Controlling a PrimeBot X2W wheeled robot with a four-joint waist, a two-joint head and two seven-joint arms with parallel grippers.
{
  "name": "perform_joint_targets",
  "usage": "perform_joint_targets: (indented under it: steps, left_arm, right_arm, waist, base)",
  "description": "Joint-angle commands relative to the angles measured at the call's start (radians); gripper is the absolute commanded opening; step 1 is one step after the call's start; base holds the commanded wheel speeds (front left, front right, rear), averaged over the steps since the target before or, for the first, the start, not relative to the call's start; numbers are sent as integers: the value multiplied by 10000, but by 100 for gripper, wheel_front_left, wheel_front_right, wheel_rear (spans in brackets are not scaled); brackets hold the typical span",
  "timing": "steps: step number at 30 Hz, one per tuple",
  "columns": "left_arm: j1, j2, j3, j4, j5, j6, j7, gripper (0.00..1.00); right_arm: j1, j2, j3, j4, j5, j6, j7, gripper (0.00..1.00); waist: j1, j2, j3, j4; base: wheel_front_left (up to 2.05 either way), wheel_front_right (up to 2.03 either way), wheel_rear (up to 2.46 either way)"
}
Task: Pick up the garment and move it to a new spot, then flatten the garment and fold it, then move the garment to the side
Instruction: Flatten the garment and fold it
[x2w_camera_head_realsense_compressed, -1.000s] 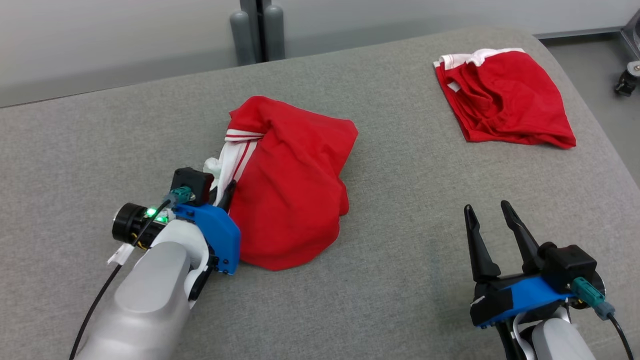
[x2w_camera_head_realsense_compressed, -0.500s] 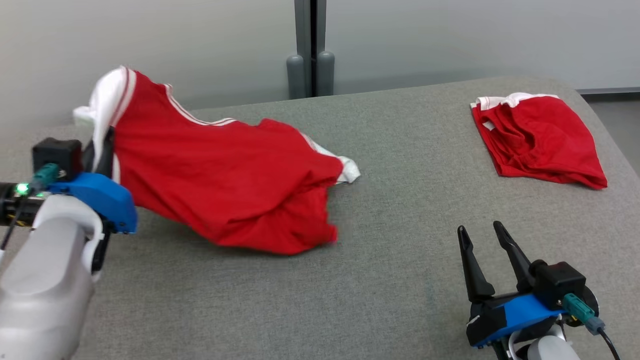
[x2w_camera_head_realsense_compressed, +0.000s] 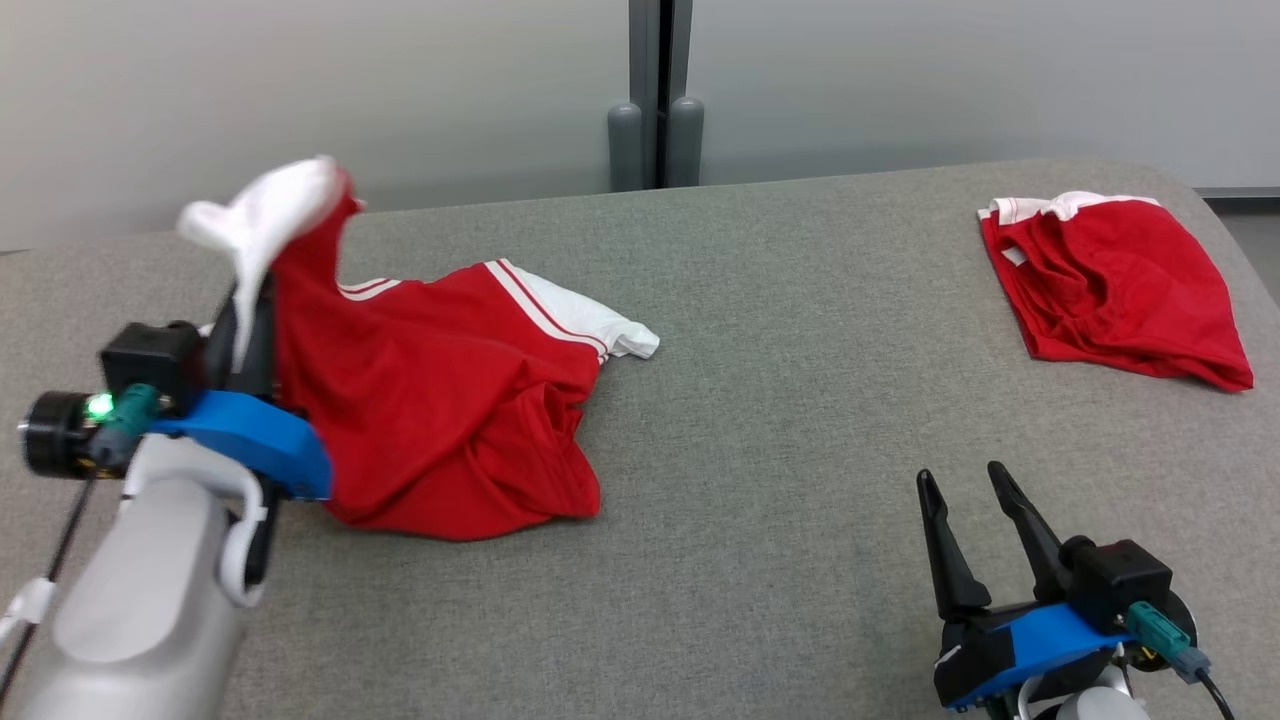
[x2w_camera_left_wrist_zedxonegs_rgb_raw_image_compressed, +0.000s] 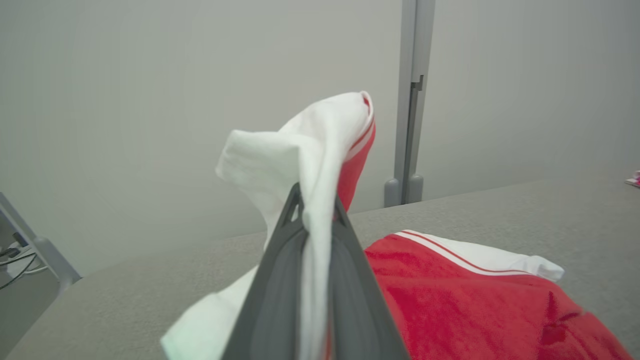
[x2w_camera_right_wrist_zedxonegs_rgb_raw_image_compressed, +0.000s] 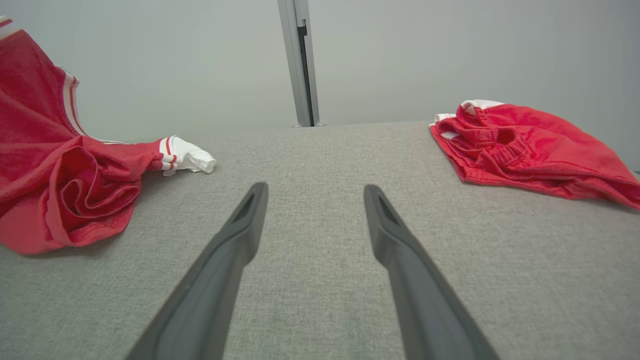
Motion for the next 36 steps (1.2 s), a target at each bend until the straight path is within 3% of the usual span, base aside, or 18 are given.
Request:
perform_joint_targets:
  steps: [1,7,15,19,26,27,28,32,36]
  left_arm:
    - [177,-228,-144,-354,93,20,-41,0]
    - [460,-1474,-1317,-1629,612,-122,52,0]
    - [832,-2958,-3053,-1725,1022,-625,208,0]
    - [1138,-3354,-3983,-1295,1047,-878,234,0]
    - [1307,-3566,-5654,-467,858,-1150,172,0]
    - [1291,-3575,-5832,-534,749,-1158,137,21]
    - [1238,-3576,-6012,-604,666,-1168,118,100]
    - [904,-3553,-6134,-1036,313,-893,9,100]
    - [623,-3560,-5663,-1584,229,-377,-39,100]
  right_arm:
    - [-115,-25,3,-12,41,3,-30,100]
    - [-299,-28,115,-49,60,5,-30,100]
    - [-280,-25,-23,-36,30,5,-30,100]
    - [-284,-25,-57,-88,35,3,-30,100]
    - [-398,-23,-115,-101,-35,3,-30,100]
    - [-399,-23,-121,-100,-44,5,-30,100]
    - [-389,-23,-132,-97,-53,3,-30,100]
    - [-262,-20,-222,-90,-71,5,-30,100]
    - [-163,-23,-271,-69,-35,3,-30,100]
  waist:
    - [0,-1,19,5]
    - [0,-1,45,-247]
    - [0,-1,183,-788]
    - [0,-1,297,-1013]
    - [0,-1,404,-1236]
    - [0,-1,401,-1247]
    - [0,-1,391,-1249]
    - [0,-1,280,-1146]
    - [0,-1,122,-932]
  base:
    - [0,0,0]
    - [0,0,0]
    - [0,0,0]
    - [0,0,0]
    - [0,0,0]
    - [0,0,0]
    - [0,0,0]
    - [0,0,0]
    - [0,0,0]
